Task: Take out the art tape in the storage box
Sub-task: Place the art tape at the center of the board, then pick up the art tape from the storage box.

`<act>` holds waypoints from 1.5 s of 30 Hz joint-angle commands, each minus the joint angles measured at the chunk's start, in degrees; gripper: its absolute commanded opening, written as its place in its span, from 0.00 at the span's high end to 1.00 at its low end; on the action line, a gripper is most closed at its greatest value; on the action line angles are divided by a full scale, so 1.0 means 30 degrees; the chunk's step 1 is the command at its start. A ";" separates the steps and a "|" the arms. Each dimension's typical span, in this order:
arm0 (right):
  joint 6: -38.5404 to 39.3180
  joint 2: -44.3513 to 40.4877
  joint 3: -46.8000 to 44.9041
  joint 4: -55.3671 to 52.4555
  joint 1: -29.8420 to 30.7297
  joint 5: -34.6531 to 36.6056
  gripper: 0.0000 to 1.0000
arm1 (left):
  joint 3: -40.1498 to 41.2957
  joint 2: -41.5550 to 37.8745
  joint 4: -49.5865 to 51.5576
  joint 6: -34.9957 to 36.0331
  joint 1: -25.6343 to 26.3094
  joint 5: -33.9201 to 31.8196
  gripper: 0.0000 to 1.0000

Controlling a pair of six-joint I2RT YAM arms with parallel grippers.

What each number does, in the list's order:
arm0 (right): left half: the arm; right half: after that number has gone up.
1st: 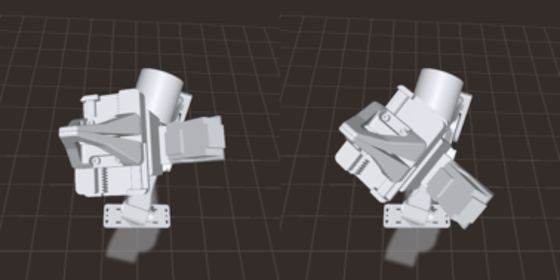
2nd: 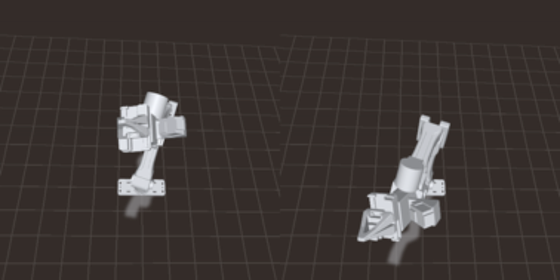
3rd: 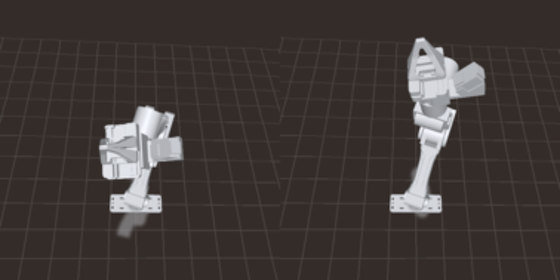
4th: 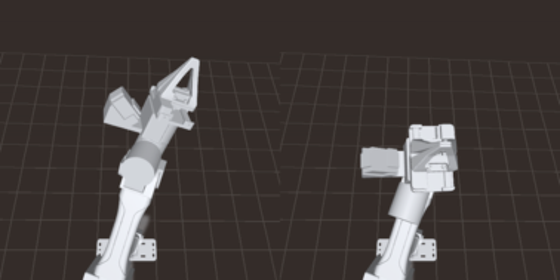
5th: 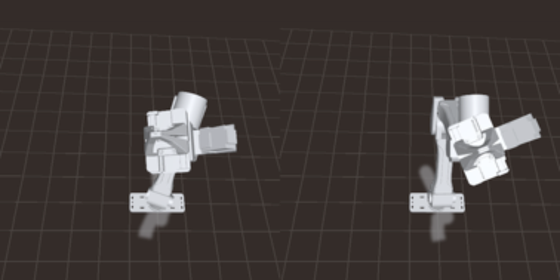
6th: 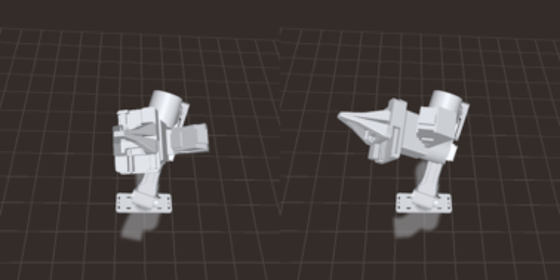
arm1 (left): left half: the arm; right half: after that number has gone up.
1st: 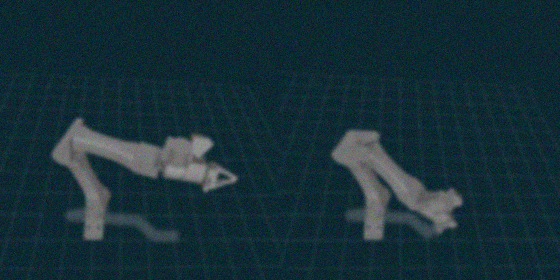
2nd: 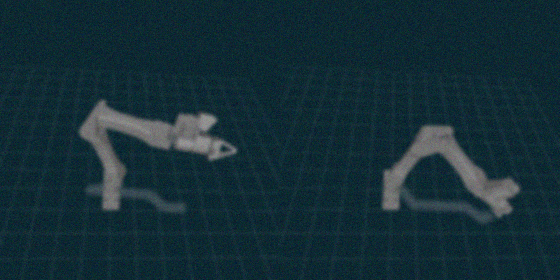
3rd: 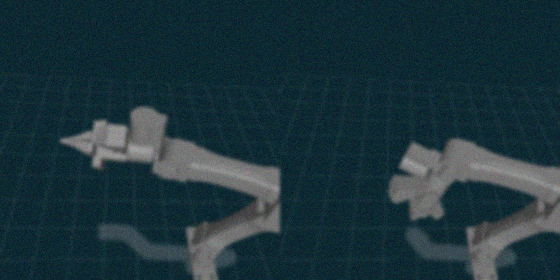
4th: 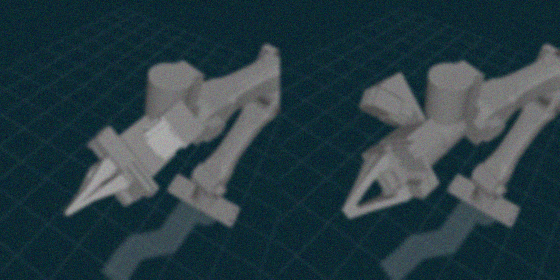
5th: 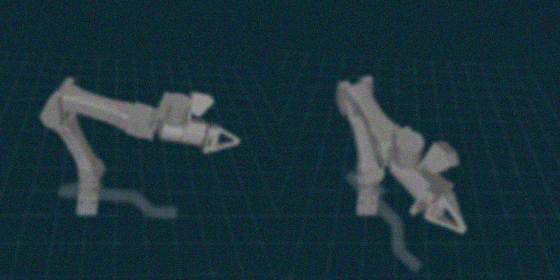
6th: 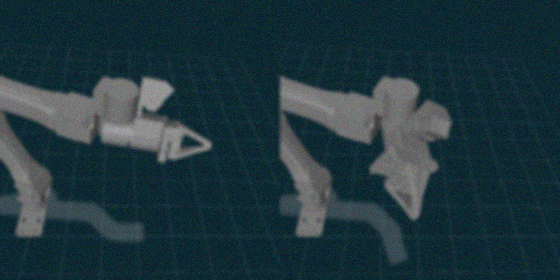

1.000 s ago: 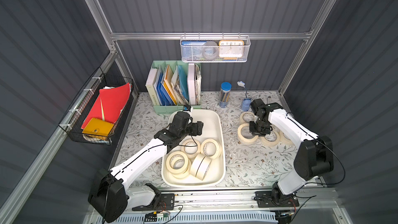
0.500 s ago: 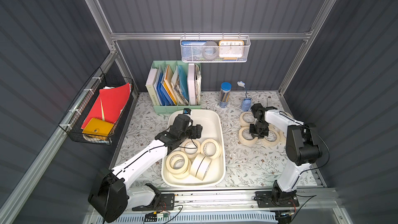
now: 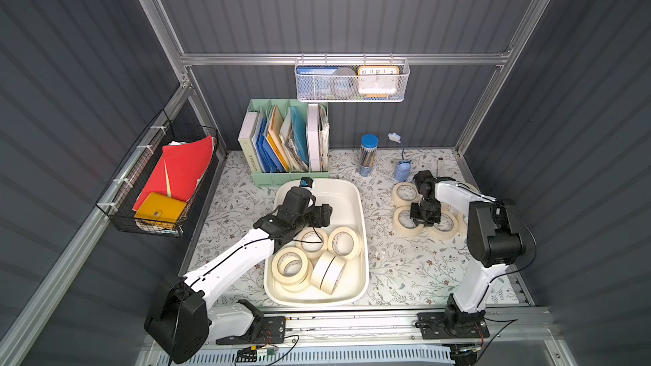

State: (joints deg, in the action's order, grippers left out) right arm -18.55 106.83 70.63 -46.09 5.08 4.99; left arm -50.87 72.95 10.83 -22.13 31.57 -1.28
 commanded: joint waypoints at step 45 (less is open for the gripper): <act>-0.0498 -1.0804 -0.0344 -0.4129 0.3140 -0.2630 0.37 | 0.0470 0.4772 0.0257 0.2972 0.0308 0.7311 0.21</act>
State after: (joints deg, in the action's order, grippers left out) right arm -19.66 74.94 68.95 -57.12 14.20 -3.40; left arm -49.63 85.76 12.88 -15.27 32.36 19.33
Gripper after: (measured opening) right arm 0.633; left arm 0.788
